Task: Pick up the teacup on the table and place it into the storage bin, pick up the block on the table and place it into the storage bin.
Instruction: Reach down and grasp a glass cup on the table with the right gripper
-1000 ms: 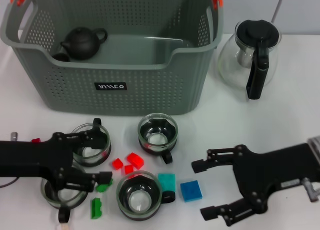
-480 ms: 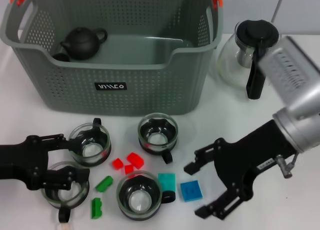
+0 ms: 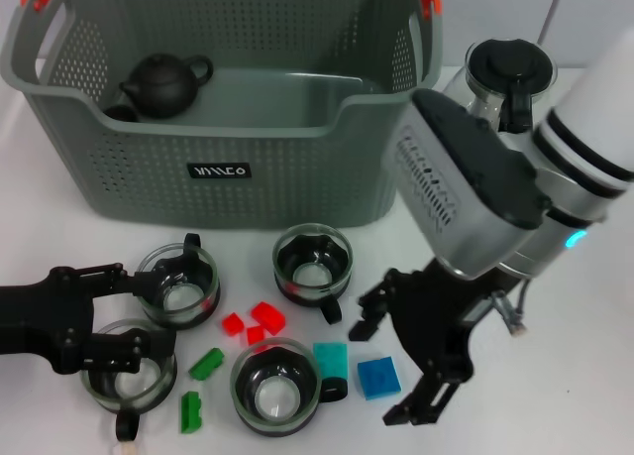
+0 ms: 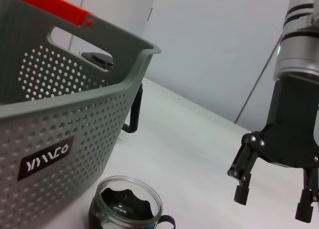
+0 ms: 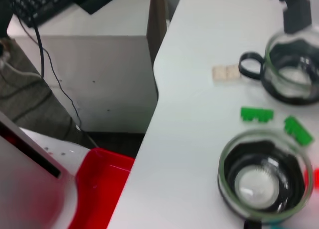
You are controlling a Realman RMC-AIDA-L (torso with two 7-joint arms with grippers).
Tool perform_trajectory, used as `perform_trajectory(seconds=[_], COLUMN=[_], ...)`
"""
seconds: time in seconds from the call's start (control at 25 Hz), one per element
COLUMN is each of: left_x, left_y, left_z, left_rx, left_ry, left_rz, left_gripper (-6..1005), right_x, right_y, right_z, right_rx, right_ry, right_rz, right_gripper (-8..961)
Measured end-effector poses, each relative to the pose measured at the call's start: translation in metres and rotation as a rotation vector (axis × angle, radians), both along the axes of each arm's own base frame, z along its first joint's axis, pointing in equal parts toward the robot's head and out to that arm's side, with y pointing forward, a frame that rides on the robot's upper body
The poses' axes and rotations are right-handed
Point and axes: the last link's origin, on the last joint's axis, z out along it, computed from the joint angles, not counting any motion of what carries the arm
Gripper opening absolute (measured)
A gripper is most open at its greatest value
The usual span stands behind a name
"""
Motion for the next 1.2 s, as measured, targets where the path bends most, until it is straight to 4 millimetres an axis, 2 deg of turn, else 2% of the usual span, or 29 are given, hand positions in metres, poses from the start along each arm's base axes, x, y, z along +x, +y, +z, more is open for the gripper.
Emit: perform_trajectory(seconds=[0.24, 0.48, 0.6, 0.84, 1.2], left_x=[0.001, 0.001, 0.000, 0.000, 0.000], left_y=[0.000, 0.001, 0.001, 0.003, 0.003], left_z=[-0.001, -0.001, -0.001, -0.001, -0.004], left_rx=[0.001, 0.005, 0.012, 0.018, 0.019], left_ry=[-0.003, -0.005, -0.011, -0.013, -0.014], left_rz=[0.001, 0.002, 0.007, 0.011, 0.012], left_gripper=[905, 905, 904, 904, 905], right_x=[-0.010, -0.007, -0.006, -0.001, 0.000], right_y=[-0.006, -0.020, -0.024, -0.029, -0.029], right_z=[-0.012, -0.026, -0.031, -0.046, -0.062], right_rx=[-0.041, -0.103, -0.108, -0.092, -0.045], right_ry=[0.087, 0.138, 0.149, 0.140, 0.134], right_rz=[0.160, 0.294, 0.326, 0.374, 0.412], right_gripper=[913, 912, 911, 796, 790])
